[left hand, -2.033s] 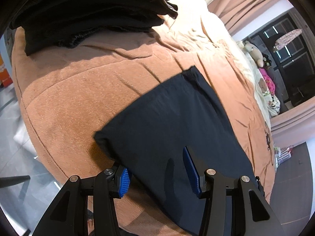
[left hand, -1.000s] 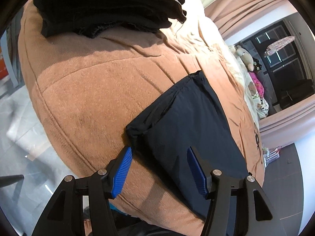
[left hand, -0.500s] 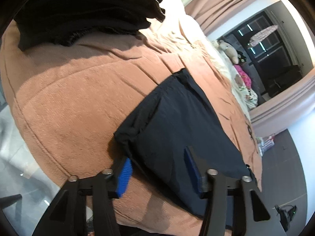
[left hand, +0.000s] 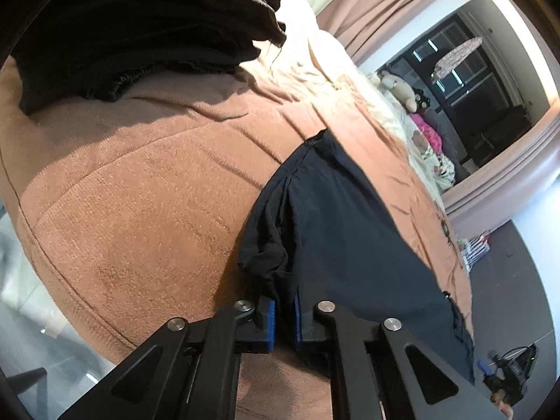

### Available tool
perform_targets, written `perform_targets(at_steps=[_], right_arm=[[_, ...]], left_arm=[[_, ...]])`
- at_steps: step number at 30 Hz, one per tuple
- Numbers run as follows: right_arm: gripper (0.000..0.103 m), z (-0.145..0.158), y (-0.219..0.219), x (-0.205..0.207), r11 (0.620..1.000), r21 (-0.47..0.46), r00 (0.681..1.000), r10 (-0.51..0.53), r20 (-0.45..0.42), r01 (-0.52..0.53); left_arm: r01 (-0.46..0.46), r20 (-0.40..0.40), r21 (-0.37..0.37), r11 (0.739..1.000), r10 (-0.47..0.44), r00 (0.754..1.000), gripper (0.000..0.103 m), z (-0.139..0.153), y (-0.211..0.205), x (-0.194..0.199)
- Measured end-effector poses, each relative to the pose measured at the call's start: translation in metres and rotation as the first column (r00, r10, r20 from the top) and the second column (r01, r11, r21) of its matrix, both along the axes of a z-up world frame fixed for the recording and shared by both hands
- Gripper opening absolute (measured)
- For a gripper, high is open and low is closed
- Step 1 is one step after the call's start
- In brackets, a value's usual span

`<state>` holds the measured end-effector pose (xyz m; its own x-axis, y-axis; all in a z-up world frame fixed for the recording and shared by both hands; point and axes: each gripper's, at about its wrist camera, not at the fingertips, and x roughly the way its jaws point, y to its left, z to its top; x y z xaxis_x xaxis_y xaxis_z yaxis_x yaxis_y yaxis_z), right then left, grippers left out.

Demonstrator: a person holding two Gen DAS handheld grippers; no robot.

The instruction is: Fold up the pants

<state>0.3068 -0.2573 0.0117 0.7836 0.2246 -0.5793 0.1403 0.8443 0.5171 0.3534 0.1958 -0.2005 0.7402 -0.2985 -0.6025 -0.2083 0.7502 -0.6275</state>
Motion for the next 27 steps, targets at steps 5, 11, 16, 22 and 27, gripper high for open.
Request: perform_targets(at_steps=[5, 11, 16, 22, 27], right_arm=[[0.054, -0.006, 0.016, 0.015, 0.995, -0.068, 0.997, 0.064, -0.05, -0.067], [0.053, -0.01, 0.048, 0.031, 0.981, -0.111, 0.985, 0.149, -0.084, -0.158], [0.038, -0.023, 0.068, 0.043, 0.955, -0.145, 0.959, 0.235, -0.157, -0.258], [0.022, -0.043, 0.067, 0.045, 0.928, -0.183, 0.929, 0.275, -0.248, -0.324], [0.018, -0.046, 0.064, 0.039, 0.913, -0.203, 0.914, 0.291, -0.281, -0.353]], left_arm=[[-0.021, 0.035, -0.059, 0.998, 0.023, 0.999, 0.006, 0.014, 0.006, -0.004], [-0.03, 0.042, -0.066, 0.997, 0.033, 0.999, 0.006, 0.029, 0.007, 0.002], [-0.039, 0.024, -0.088, 0.995, 0.042, 0.999, 0.006, 0.028, 0.009, 0.007], [-0.04, 0.006, -0.085, 0.996, 0.041, 0.999, 0.006, 0.022, 0.011, 0.008], [-0.049, -0.017, -0.08, 0.996, 0.048, 0.999, 0.006, 0.015, 0.01, 0.007]])
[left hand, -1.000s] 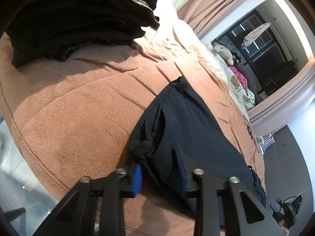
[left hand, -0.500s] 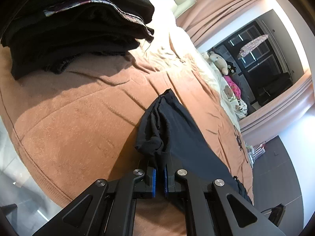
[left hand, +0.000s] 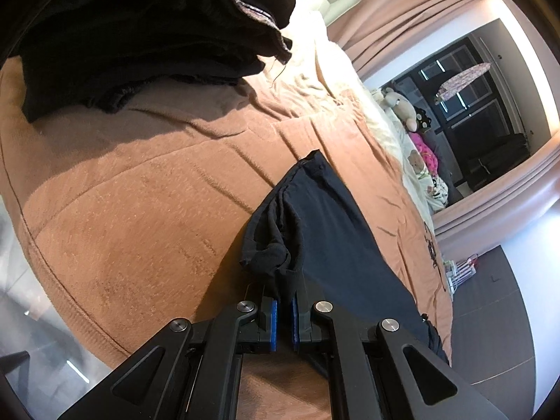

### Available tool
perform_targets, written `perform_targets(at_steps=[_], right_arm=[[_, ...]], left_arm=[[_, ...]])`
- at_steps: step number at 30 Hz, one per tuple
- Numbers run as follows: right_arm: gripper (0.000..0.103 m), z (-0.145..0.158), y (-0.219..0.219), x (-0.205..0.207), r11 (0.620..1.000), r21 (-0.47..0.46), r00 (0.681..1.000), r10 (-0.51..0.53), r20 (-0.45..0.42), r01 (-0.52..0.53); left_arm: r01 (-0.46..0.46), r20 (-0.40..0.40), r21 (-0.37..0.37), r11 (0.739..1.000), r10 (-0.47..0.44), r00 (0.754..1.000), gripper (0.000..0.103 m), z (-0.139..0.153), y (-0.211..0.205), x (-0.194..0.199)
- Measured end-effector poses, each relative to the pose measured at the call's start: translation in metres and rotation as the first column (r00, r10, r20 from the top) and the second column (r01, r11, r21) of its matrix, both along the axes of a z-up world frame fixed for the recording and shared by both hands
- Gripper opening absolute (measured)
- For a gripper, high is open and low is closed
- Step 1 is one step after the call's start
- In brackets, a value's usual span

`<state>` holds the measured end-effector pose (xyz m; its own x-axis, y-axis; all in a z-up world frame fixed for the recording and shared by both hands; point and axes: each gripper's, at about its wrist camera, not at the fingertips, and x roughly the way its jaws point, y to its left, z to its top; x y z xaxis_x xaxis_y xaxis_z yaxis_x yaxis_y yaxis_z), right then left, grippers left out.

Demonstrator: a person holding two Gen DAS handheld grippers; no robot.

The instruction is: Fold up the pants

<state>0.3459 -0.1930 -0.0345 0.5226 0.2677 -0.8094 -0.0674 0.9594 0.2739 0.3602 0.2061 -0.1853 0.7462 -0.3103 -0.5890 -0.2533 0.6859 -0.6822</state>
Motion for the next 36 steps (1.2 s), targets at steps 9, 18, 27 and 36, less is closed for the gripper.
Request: perform_targets(at_steps=[9, 18, 27, 36], right_arm=[[0.011, 0.012, 0.007, 0.015, 0.999, -0.036, 0.999, 0.038, -0.03, -0.039], [0.011, 0.007, 0.024, 0.051, 1.0, -0.011, 0.999, -0.02, -0.046, 0.019], [0.011, 0.005, 0.032, 0.088, 0.996, -0.065, 0.997, -0.067, -0.032, 0.064], [0.011, 0.0, 0.032, 0.125, 0.995, 0.021, 0.994, -0.094, -0.054, 0.095]], left_arm=[[-0.019, -0.02, -0.012, 1.0, 0.018, 1.0, 0.006, -0.006, 0.002, -0.005], [-0.044, -0.033, -0.046, 0.998, 0.043, 0.999, 0.006, -0.009, 0.002, -0.007], [-0.097, -0.044, -0.097, 0.991, 0.093, 0.995, 0.006, -0.012, 0.003, -0.011], [-0.098, -0.066, -0.105, 0.99, 0.092, 0.994, 0.006, -0.019, 0.003, -0.01]])
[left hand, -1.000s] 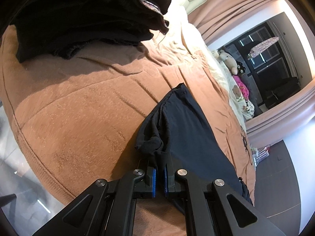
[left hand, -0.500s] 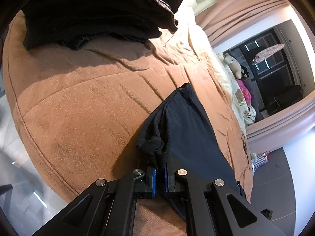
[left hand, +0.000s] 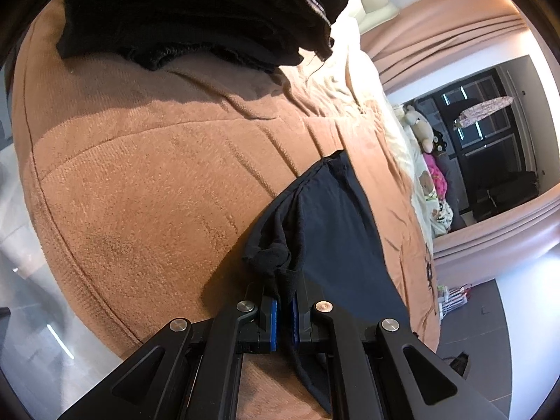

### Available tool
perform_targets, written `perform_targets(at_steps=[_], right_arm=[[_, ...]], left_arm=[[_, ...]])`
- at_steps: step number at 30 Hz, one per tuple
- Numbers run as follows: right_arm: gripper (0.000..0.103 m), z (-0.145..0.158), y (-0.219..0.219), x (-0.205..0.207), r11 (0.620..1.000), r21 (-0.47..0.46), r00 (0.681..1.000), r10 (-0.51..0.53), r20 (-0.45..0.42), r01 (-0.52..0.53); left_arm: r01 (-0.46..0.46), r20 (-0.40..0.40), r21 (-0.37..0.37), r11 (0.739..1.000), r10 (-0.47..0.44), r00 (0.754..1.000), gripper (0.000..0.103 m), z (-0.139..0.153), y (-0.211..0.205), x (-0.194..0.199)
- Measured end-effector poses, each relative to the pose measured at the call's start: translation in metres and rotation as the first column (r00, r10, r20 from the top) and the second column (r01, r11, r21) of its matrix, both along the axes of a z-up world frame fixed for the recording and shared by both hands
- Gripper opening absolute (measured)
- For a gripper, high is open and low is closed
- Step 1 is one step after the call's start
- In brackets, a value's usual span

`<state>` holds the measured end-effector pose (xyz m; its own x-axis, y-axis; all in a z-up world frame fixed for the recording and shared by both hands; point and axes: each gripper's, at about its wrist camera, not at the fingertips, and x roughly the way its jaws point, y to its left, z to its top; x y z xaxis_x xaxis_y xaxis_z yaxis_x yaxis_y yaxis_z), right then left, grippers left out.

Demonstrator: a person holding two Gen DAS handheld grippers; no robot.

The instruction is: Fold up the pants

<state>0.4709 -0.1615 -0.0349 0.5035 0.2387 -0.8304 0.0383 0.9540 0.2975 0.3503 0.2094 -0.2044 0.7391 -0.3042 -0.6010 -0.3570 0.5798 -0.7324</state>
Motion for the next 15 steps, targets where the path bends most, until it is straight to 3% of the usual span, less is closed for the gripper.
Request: perform_targets(at_steps=[9, 15], right_arm=[[0.011, -0.004, 0.018, 0.039, 0.999, 0.019, 0.999, -0.037, 0.017, 0.036], [0.011, -0.008, 0.033, 0.056, 0.998, 0.009, 0.997, -0.068, 0.024, 0.068]], left_arm=[[0.023, -0.003, 0.015, 1.0, -0.023, 1.0, 0.006, 0.004, -0.001, 0.005], [0.04, 0.033, 0.038, 0.998, -0.041, 0.999, 0.006, 0.025, -0.006, 0.011]])
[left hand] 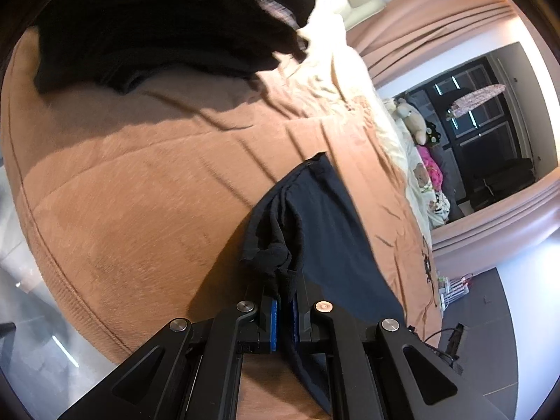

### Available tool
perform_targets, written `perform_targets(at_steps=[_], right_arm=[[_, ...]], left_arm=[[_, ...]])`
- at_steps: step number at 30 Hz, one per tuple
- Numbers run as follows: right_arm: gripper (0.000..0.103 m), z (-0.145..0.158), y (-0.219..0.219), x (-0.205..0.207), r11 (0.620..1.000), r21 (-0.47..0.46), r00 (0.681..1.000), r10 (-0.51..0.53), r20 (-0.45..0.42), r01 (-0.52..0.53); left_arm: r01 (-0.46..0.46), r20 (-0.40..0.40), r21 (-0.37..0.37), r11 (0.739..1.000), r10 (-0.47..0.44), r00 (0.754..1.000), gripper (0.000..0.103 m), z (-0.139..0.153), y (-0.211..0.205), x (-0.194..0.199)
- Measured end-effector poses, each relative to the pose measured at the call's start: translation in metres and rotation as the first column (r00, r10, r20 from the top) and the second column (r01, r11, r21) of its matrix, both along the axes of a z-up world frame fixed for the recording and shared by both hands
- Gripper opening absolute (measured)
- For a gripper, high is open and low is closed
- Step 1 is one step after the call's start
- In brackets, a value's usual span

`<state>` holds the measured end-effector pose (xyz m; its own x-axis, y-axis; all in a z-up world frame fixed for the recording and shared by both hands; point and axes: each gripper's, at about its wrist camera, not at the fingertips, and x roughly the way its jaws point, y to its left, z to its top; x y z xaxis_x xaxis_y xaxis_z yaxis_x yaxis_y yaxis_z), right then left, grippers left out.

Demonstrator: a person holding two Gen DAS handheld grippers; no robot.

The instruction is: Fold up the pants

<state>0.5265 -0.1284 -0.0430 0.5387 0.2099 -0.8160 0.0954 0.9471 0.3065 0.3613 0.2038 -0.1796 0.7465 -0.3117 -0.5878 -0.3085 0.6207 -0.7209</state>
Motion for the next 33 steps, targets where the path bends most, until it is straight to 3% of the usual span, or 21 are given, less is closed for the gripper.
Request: perform_targets(at_steps=[11, 15, 24, 33], right_arm=[[0.008, 0.0, 0.016, 0.009, 0.999, -0.054, 1.0, -0.009, 0.005, 0.01], [0.008, 0.013, 0.016, -0.004, 1.0, -0.019, 1.0, 0.024, 0.0, -0.024], [0.008, -0.001, 0.052, -0.08, 0.992, 0.013, 0.991, 0.125, -0.057, -0.124], [0.008, -0.013, 0.073, -0.143, 0.989, 0.08, 0.99, 0.13, -0.052, -0.126]], left_arm=[[0.022, 0.054, 0.029, 0.999, -0.023, 0.998, 0.006, 0.04, -0.012, 0.015], [0.038, 0.091, 0.05, 0.998, -0.043, 0.995, 0.006, 0.062, -0.019, 0.021], [0.105, 0.175, 0.106, 0.989, -0.123, 0.977, 0.006, 0.117, -0.05, 0.042], [0.175, 0.25, 0.158, 0.972, -0.211, 0.945, 0.006, 0.169, -0.088, 0.063]])
